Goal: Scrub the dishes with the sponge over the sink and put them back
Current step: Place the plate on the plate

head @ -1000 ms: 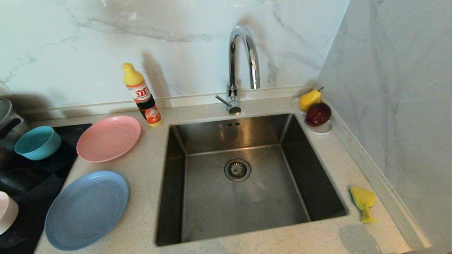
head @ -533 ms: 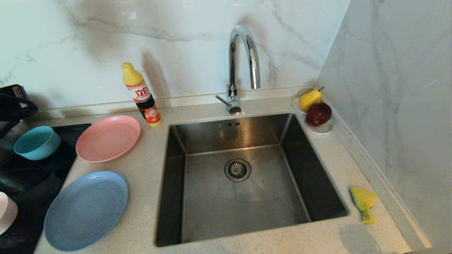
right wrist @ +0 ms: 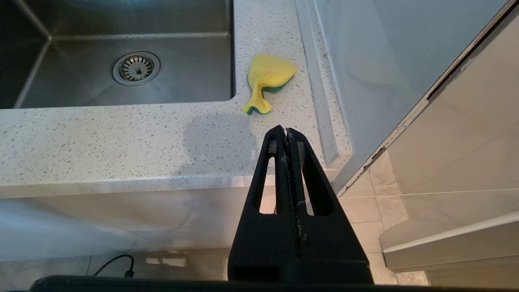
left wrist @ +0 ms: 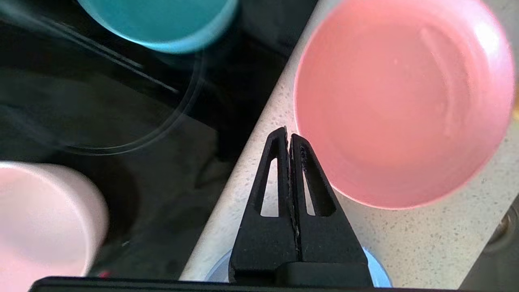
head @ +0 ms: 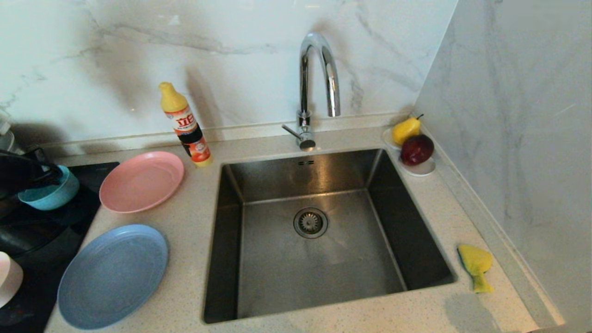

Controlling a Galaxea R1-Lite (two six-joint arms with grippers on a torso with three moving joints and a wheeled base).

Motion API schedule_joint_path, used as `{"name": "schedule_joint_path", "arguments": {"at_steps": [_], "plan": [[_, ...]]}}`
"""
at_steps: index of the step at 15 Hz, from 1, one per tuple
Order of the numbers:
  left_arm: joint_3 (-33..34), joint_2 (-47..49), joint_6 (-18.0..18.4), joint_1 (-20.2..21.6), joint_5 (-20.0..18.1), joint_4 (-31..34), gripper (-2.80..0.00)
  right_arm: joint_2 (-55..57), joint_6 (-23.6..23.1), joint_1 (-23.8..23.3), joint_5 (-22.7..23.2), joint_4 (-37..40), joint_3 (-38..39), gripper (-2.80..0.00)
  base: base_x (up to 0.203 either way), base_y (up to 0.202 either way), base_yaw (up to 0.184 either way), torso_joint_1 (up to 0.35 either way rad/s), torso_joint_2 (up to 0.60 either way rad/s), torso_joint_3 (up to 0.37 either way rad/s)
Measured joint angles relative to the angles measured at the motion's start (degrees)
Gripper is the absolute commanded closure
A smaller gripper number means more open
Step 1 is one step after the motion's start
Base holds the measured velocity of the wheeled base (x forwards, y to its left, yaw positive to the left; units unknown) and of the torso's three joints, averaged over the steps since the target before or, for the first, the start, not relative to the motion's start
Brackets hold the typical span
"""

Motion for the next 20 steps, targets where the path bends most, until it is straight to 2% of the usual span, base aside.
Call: {"name": "schedule_joint_path", "arguments": {"at_steps": [2, 3, 5, 9, 13, 20], "plan": [[-0.64, 2.66, -0.51, 0.11, -0.58, -0.24, 0.00, 0.00, -0.01, 0.00, 0.00, -0.01, 0.00, 0.00, 0.000, 0.000, 0.000, 0.000, 0.00, 0.000], [-1.22, 4.16, -1.08, 0.09, -0.67, -0.17, -2.80, 0.00, -0.01, 0.00, 0.00, -0.01, 0.00, 0.00, 0.000, 0.000, 0.000, 0.000, 0.00, 0.000], [-1.98, 6.76, -1.71, 0.11, -1.09, -0.13, -2.80, 0.00, -0.01, 0.00, 0.00, -0.02, 0.00, 0.00, 0.000, 0.000, 0.000, 0.000, 0.00, 0.000], [-2.42, 8.40, -4.19, -0.01, -8.23, 0.09, -2.80, 0.00, -0.01, 0.00, 0.00, 0.01, 0.00, 0.00, 0.000, 0.000, 0.000, 0.000, 0.00, 0.000], [-1.84, 9.53, -6.10, -2.47, -8.16, -0.46, -2.80, 0.00, -0.01, 0.00, 0.00, 0.01, 0.00, 0.00, 0.000, 0.000, 0.000, 0.000, 0.00, 0.000], [-2.78, 12.94, -6.47, -4.63, -6.41, -1.93, -2.80, 0.00, 0.01, 0.00, 0.00, 0.00, 0.00, 0.00, 0.000, 0.000, 0.000, 0.000, 0.00, 0.000]]}}
